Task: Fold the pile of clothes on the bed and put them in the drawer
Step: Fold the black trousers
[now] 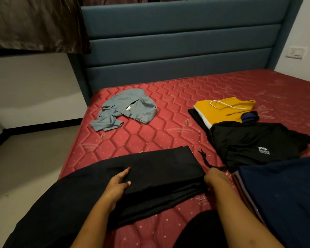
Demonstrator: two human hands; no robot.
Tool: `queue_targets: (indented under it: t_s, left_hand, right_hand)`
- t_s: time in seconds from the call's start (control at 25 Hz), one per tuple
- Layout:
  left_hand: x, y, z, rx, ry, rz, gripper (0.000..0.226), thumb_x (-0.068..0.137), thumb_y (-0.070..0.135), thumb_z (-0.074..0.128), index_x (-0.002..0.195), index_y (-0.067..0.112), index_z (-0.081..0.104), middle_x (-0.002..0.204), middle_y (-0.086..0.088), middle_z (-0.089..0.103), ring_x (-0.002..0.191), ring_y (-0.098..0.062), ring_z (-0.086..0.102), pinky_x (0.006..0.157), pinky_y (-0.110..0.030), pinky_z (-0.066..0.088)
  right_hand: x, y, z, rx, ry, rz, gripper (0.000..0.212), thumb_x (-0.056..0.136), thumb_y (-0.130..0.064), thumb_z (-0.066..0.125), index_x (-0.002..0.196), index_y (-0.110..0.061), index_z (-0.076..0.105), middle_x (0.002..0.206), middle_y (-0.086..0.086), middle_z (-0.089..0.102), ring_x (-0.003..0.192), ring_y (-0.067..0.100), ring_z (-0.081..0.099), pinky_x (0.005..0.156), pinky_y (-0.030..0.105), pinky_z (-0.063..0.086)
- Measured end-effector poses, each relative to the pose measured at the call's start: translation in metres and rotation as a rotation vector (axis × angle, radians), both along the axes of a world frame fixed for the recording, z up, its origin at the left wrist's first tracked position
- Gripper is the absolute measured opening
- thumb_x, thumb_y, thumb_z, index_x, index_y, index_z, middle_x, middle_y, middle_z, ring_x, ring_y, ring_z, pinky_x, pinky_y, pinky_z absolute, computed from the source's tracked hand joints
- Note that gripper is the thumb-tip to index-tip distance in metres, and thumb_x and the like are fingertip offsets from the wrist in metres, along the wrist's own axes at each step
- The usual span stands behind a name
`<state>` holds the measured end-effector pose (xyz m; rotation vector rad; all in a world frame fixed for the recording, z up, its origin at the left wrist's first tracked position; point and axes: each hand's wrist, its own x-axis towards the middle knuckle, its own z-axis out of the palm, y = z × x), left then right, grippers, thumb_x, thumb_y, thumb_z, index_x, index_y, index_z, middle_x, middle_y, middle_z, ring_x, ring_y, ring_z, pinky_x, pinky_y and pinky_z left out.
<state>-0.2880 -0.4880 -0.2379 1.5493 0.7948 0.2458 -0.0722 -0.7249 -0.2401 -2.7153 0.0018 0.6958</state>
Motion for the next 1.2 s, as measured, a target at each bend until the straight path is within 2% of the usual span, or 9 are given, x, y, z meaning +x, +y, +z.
queue_targets:
  t_s: [0.12,0.36,0.52,0.68,0.84,0.92,1.0,1.08,1.2]
  left_hand:
    - [-0.002,-0.005,-0.004,0.057,0.018,-0.005,0.061,0.087,-0.015,0.054,0.141,0.009,0.043,0.137,-0.005,0.05,0.12,-0.019,0.052,0.105,-0.026,0.038]
    - [0.002,0.0,0.013,0.083,-0.099,0.031,0.065,0.084,-0.018,0.055,0.142,0.01,0.042,0.133,0.002,0.049,0.118,-0.009,0.049,0.091,-0.011,0.041]
    - [-0.013,0.029,0.009,0.224,-0.024,0.013,0.067,0.083,-0.016,0.059,0.141,0.012,0.044,0.14,-0.001,0.049,0.127,-0.013,0.046,0.109,-0.025,0.033]
    - [-0.035,0.035,-0.023,0.435,0.207,0.023,0.069,0.079,-0.007,0.067,0.14,0.018,0.047,0.143,-0.006,0.049,0.133,-0.018,0.043,0.112,-0.024,0.028]
    - [-0.032,0.028,-0.037,0.65,0.27,0.041,0.065,0.078,0.023,0.076,0.138,0.015,0.05,0.143,-0.01,0.048,0.136,-0.023,0.041,0.112,-0.029,0.023]
    - [-0.028,0.02,-0.04,0.712,0.329,0.02,0.072,0.083,0.039,0.069,0.145,0.016,0.04,0.152,-0.009,0.036,0.139,-0.026,0.034,0.113,-0.031,0.02]
    - [-0.025,0.008,-0.047,0.839,0.524,-0.045,0.079,0.089,0.063,0.044,0.153,0.026,0.017,0.161,-0.005,0.008,0.145,-0.031,0.015,0.115,-0.037,0.014]
    - [-0.025,-0.005,-0.05,0.938,0.676,-0.089,0.092,0.074,0.08,0.004,0.153,0.033,0.004,0.162,-0.002,-0.008,0.147,-0.033,-0.001,0.117,-0.046,0.009]
    - [-0.025,-0.011,-0.056,0.973,0.672,-0.034,0.114,0.054,0.085,-0.021,0.153,0.033,0.003,0.162,-0.003,-0.008,0.147,-0.033,-0.006,0.115,-0.055,0.003]
  right_hand:
    - [-0.006,0.005,0.004,-0.019,-0.041,0.055,0.054,0.09,-0.017,0.052,0.141,-0.009,0.036,0.143,0.016,0.044,0.128,0.031,0.048,0.102,0.037,0.041]
    - [-0.003,0.005,0.006,0.016,-0.146,0.058,0.045,0.088,-0.011,0.049,0.133,-0.016,0.048,0.137,0.015,0.05,0.123,0.033,0.052,0.098,0.038,0.044]
    - [-0.007,0.015,0.012,-0.042,-0.05,0.352,0.061,0.087,-0.005,0.042,0.14,-0.034,0.038,0.146,0.013,0.042,0.129,0.033,0.047,0.104,0.039,0.041]
    - [-0.045,0.056,0.032,-0.341,-0.227,0.59,0.057,0.101,-0.024,0.029,0.149,-0.045,0.009,0.161,0.013,0.002,0.145,0.043,0.004,0.114,0.059,0.008]
    - [-0.077,0.097,0.016,-0.148,-0.22,0.891,0.062,0.098,-0.044,0.037,0.15,-0.045,0.004,0.162,0.002,-0.006,0.147,0.032,-0.008,0.113,0.06,-0.006]
    - [-0.088,0.108,-0.004,-0.174,-0.135,1.014,0.062,0.095,-0.062,0.029,0.148,-0.05,-0.002,0.161,-0.004,-0.012,0.147,0.031,-0.013,0.11,0.063,-0.009]
    - [-0.1,0.117,-0.018,-0.139,-0.131,1.074,0.067,0.088,-0.074,0.018,0.147,-0.052,-0.005,0.16,-0.005,-0.015,0.146,0.03,-0.016,0.11,0.063,-0.011]
    - [-0.109,0.125,-0.025,-0.086,-0.18,1.122,0.086,0.066,-0.084,-0.003,0.146,-0.053,-0.007,0.16,-0.005,-0.018,0.146,0.027,-0.019,0.109,0.063,-0.014]
    - [-0.104,0.125,-0.03,-0.012,-0.221,1.14,0.101,0.051,-0.081,-0.015,0.146,-0.052,-0.006,0.16,-0.011,-0.014,0.147,0.02,-0.016,0.11,0.058,-0.015]
